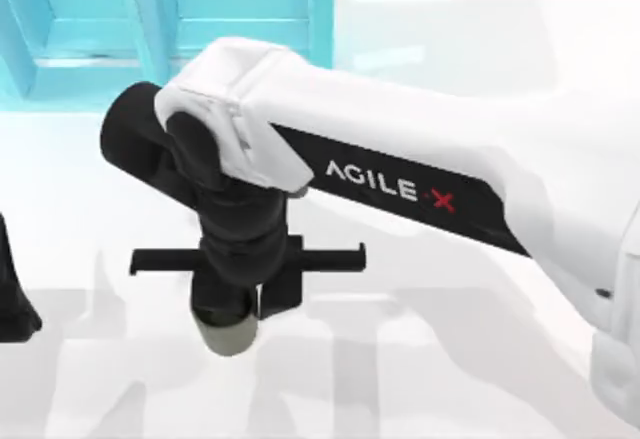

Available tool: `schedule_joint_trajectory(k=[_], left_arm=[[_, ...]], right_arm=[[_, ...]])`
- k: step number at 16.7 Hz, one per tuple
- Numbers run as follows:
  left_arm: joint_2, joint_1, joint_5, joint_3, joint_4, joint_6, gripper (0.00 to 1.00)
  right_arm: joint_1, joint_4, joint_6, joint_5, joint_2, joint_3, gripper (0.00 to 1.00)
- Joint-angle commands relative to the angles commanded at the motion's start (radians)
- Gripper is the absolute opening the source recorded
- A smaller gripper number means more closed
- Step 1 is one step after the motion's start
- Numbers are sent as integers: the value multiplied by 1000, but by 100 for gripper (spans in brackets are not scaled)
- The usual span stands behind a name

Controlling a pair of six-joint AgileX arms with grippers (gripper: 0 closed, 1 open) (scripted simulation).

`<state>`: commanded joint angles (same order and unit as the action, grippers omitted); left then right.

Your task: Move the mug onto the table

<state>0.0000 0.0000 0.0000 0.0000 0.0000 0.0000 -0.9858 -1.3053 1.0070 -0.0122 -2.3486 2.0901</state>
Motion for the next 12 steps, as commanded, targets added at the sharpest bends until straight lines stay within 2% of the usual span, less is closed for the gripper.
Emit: schedule_joint_trajectory(k=[3, 12], left_arm=[[0, 0, 0, 0, 0, 0, 100], [0, 0, 0, 0, 0, 0, 100]], right_arm=[[0, 0, 0, 0, 0, 0, 0], [0, 0, 0, 0, 0, 0, 68]])
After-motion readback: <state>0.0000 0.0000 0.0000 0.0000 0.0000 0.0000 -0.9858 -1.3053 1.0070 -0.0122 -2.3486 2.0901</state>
